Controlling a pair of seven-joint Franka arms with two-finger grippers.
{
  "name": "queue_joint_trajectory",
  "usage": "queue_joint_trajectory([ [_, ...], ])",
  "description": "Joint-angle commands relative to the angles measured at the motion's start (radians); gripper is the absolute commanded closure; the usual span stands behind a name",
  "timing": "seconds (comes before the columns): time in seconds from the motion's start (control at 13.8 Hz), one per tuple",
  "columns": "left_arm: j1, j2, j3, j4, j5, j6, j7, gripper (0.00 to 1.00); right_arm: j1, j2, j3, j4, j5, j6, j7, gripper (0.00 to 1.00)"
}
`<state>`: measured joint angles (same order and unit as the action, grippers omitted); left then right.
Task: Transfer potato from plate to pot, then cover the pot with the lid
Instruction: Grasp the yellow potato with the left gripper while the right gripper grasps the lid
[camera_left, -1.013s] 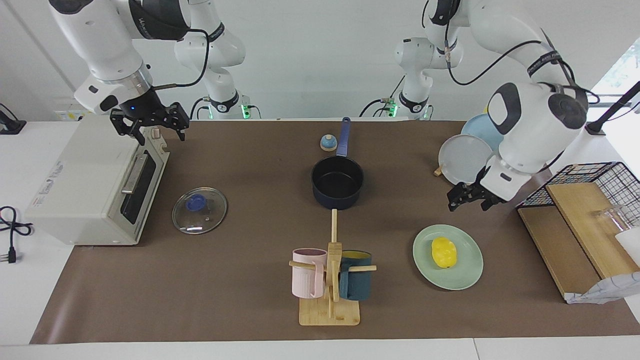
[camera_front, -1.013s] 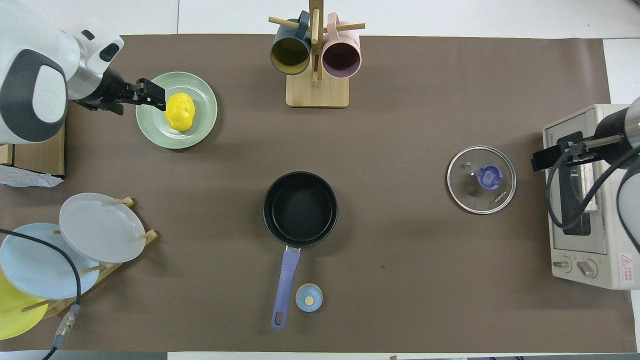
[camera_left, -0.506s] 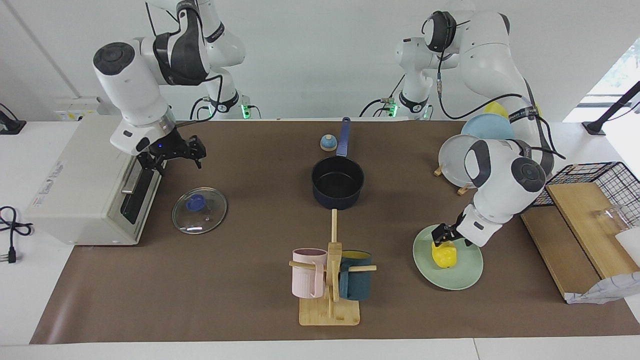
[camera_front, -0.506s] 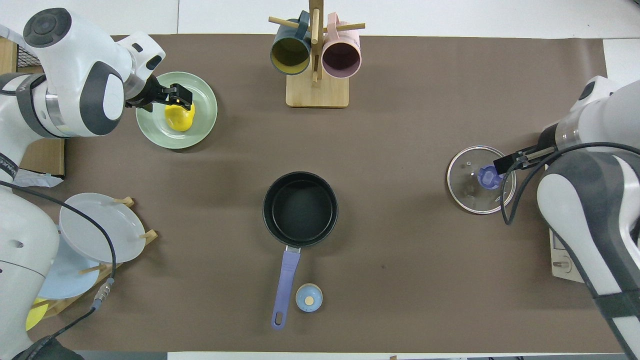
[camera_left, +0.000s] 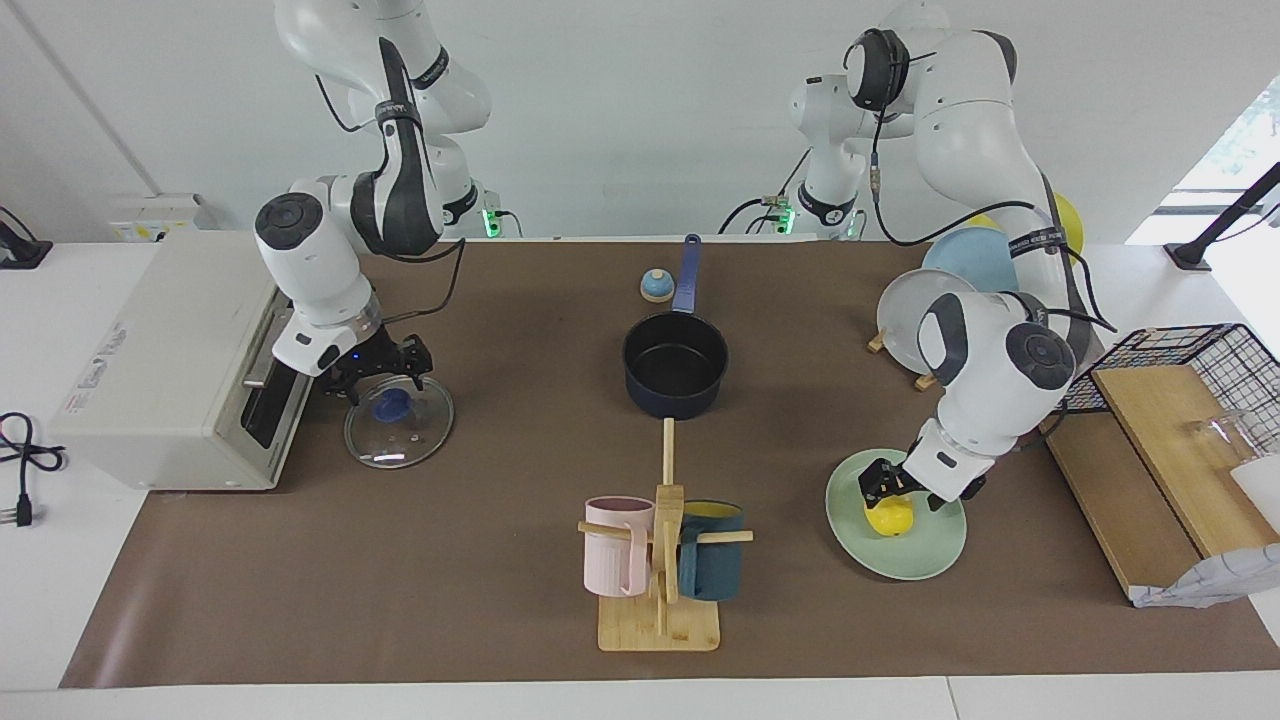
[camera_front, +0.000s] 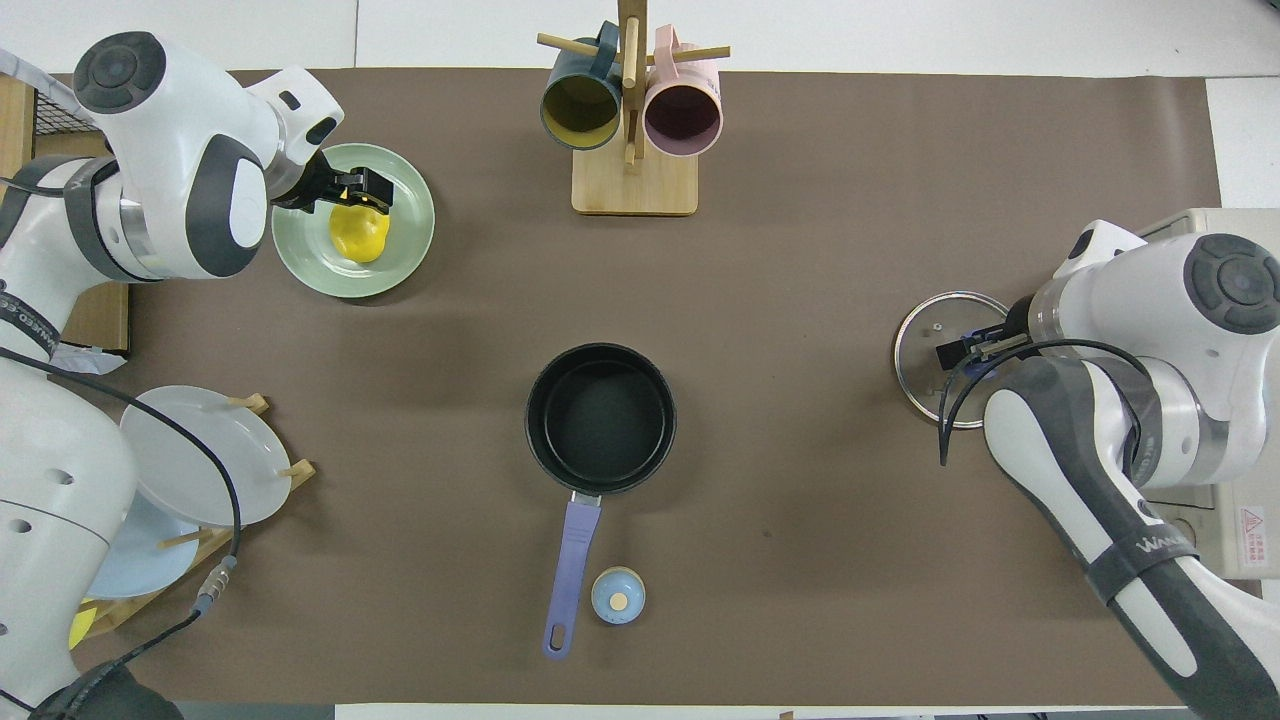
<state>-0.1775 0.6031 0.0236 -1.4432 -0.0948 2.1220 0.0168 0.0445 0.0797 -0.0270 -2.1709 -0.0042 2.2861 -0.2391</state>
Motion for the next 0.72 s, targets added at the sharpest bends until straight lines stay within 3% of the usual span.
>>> queue_joint_trajectory([
  [0.0, -0.008, -0.009, 0.007, -0.061, 0.018, 0.081, 0.018, 0.00, -0.011, 0.002, 0.005, -0.035, 0.018, 0.039, -0.008, 0.00],
  [0.43, -0.010, -0.014, 0.010, -0.083, 0.018, 0.101, 0.018, 0.00, -0.043, 0.037, 0.005, -0.038, 0.018, 0.067, -0.040, 0.00],
  [0.51, -0.008, -0.014, 0.010, -0.083, 0.018, 0.101, 0.018, 0.08, -0.041, 0.037, 0.005, -0.040, 0.018, 0.069, -0.040, 0.00],
  [0.58, -0.008, -0.014, 0.010, -0.082, 0.018, 0.099, 0.018, 0.26, -0.041, 0.037, 0.005, -0.041, 0.018, 0.069, -0.039, 0.00],
  [0.65, -0.007, -0.014, 0.010, -0.083, 0.018, 0.099, 0.023, 0.62, -0.040, 0.037, 0.005, -0.043, 0.018, 0.067, -0.039, 0.01],
])
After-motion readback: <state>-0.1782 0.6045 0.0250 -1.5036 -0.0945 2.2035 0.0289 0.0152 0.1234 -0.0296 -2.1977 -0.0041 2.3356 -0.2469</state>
